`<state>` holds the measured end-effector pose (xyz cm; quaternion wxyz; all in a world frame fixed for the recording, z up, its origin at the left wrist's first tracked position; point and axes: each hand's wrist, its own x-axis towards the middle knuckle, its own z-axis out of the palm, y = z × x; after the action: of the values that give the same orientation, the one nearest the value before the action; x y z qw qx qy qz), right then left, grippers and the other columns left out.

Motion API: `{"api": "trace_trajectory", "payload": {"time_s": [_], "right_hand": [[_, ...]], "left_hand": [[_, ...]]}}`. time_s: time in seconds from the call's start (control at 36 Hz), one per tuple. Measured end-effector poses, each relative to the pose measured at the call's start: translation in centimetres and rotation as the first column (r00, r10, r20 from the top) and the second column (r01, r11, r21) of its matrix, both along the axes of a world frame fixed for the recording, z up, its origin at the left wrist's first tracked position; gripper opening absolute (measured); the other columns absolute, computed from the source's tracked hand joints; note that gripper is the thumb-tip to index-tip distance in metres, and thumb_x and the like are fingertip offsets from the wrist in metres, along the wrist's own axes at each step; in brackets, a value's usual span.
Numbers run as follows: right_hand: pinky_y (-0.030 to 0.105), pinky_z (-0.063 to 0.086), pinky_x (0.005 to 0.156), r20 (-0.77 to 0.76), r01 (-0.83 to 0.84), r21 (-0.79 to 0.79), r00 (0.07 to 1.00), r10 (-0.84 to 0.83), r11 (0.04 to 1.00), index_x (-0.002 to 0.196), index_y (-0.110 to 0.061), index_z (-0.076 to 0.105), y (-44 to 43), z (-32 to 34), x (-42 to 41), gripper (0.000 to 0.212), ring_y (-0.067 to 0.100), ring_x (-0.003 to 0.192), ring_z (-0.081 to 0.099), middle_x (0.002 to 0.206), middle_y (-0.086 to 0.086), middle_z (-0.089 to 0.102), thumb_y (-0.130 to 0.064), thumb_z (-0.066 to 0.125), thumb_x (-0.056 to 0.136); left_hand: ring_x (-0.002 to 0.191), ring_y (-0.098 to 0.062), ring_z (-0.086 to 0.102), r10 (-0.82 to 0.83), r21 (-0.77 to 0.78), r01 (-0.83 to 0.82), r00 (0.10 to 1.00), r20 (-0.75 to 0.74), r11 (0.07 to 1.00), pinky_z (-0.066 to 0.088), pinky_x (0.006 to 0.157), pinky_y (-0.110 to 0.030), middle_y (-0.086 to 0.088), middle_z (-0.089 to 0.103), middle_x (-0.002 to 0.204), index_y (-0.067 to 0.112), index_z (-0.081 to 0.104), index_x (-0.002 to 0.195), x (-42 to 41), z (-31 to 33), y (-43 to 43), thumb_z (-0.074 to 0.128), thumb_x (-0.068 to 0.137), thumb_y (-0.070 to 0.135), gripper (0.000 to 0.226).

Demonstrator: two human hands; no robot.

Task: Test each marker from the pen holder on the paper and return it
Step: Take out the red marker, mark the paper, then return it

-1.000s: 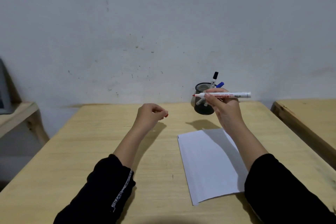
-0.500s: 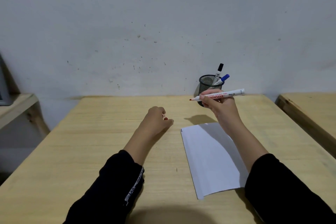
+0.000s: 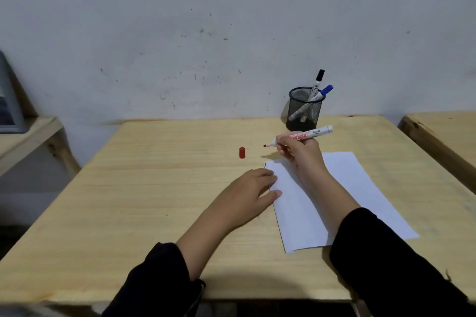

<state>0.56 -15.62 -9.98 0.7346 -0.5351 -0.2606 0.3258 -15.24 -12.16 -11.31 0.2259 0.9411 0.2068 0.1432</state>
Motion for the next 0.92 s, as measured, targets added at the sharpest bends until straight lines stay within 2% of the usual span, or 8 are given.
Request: {"api": "trace_trajectory", "payload": {"time_s": [0.17, 0.25, 0.31, 0.42, 0.53, 0.69, 0.92], "right_hand": [[0.027, 0.049, 0.061, -0.020, 0.005, -0.093, 1.000, -0.006, 0.996, 0.076, -0.004, 0.059, -0.1, -1.5, -0.3, 0.006, 0.015, 0.057, 0.052, 0.061, 0.007, 0.054, -0.001, 0.059, 0.082], [0.020, 0.046, 0.050, 0.028, 0.045, -0.113, 0.999, -0.042, 0.993, 0.082, -0.002, 0.056, -0.2, -1.1, -0.7, 0.003, 0.015, 0.056, 0.049, 0.064, 0.010, 0.050, 0.001, 0.055, 0.083], [0.018, 0.044, 0.047, 0.053, 0.069, -0.111, 0.997, -0.063, 0.991, 0.086, -0.002, 0.054, -0.2, -1.0, -0.8, 0.005, 0.014, 0.055, 0.048, 0.063, 0.009, 0.048, 0.002, 0.054, 0.082], [0.018, 0.043, 0.049, 0.139, 0.105, -0.134, 0.987, -0.086, 0.985, 0.075, -0.005, 0.050, 0.0, -1.3, -0.7, 0.010, 0.006, 0.047, 0.048, 0.059, 0.004, 0.048, 0.000, 0.056, 0.082], [0.012, 0.042, 0.049, 0.217, 0.123, -0.160, 0.972, -0.086, 0.979, 0.071, -0.010, 0.050, 0.1, -1.5, -0.6, 0.016, -0.002, 0.044, 0.050, 0.062, 0.002, 0.050, -0.006, 0.059, 0.083], [0.007, 0.042, 0.049, 0.265, 0.139, -0.187, 0.960, -0.086, 0.973, 0.074, -0.012, 0.052, 0.3, -1.6, -0.6, 0.014, 0.008, 0.062, 0.053, 0.069, 0.002, 0.055, -0.013, 0.060, 0.085], [0.007, 0.042, 0.050, 0.303, 0.150, -0.208, 0.949, -0.082, 0.967, 0.086, -0.006, 0.056, 0.5, -1.7, -0.5, 0.011, 0.009, 0.066, 0.055, 0.074, 0.004, 0.057, -0.016, 0.061, 0.085]], "left_hand": [[0.120, -0.012, 0.049, 0.026, 0.030, -0.026, 1.000, -0.007, 0.999, 0.040, 0.096, -0.025, 0.000, 0.056, 0.132, 0.013, 0.059, 0.126, 0.3, -0.1, -0.2, 0.049, 0.094, 0.038, 0.041], [0.119, -0.013, 0.050, 0.040, 0.048, -0.039, 0.999, -0.012, 0.998, 0.040, 0.096, -0.027, -0.001, 0.057, 0.130, 0.013, 0.059, 0.124, 0.4, -0.3, -0.4, 0.048, 0.094, 0.038, 0.041], [0.126, -0.012, 0.046, 0.044, 0.047, -0.044, 0.999, -0.016, 0.998, 0.037, 0.099, -0.025, 0.001, 0.053, 0.138, 0.015, 0.057, 0.128, 0.5, -0.5, -0.3, 0.048, 0.094, 0.039, 0.042], [0.137, -0.009, 0.035, 0.046, 0.039, -0.045, 0.998, -0.033, 0.998, 0.031, 0.105, -0.023, 0.002, 0.043, 0.148, 0.017, 0.051, 0.133, 0.5, -0.9, -0.3, 0.047, 0.095, 0.040, 0.045], [0.138, -0.009, 0.034, 0.050, 0.047, -0.048, 0.998, -0.049, 0.998, 0.031, 0.103, -0.023, 0.002, 0.040, 0.150, 0.018, 0.051, 0.133, 0.5, -1.0, -0.3, 0.046, 0.095, 0.040, 0.044], [0.138, -0.010, 0.034, 0.056, 0.028, -0.055, 0.996, -0.065, 0.998, 0.031, 0.106, -0.024, 0.002, 0.040, 0.151, 0.018, 0.051, 0.134, 0.6, -0.9, -0.2, 0.046, 0.095, 0.040, 0.045], [0.138, -0.011, 0.034, 0.059, 0.011, -0.058, 0.995, -0.077, 0.998, 0.030, 0.108, -0.025, 0.002, 0.040, 0.150, 0.018, 0.050, 0.134, 0.6, -1.0, -0.1, 0.046, 0.095, 0.040, 0.045]]}}
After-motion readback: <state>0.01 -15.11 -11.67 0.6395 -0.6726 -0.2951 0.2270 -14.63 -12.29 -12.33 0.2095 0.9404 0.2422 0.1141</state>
